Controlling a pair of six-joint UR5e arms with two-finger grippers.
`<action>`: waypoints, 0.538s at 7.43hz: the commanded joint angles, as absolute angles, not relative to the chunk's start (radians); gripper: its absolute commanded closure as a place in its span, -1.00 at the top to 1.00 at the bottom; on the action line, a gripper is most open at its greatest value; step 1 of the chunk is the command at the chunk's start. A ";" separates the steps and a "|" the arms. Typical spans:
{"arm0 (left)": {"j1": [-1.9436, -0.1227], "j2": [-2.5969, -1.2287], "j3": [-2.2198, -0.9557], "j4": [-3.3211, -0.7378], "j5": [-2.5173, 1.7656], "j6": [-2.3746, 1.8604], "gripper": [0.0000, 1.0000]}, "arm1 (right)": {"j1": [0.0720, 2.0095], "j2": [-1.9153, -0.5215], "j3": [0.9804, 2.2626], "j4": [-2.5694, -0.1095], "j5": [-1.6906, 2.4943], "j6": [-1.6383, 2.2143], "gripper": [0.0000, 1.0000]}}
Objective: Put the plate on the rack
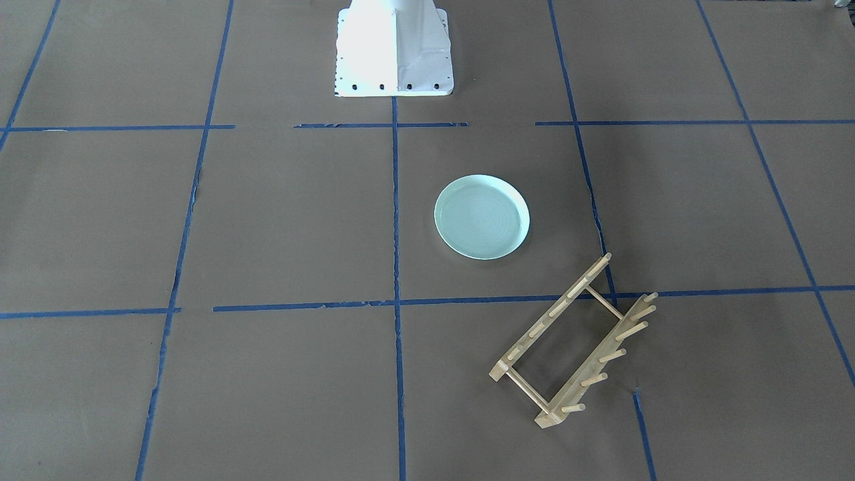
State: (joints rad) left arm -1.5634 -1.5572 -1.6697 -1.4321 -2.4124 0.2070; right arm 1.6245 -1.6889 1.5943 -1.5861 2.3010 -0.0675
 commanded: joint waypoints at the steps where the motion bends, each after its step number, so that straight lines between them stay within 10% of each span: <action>1: -1.441 -1.566 -1.730 -1.569 -2.509 -0.054 1.00 | 1.624 -1.689 1.594 -1.586 2.301 -0.067 1.00; 4: -1.109 -1.687 -1.813 -1.931 -2.414 -0.867 1.00 | 1.624 -1.689 1.595 -1.586 2.301 -0.067 1.00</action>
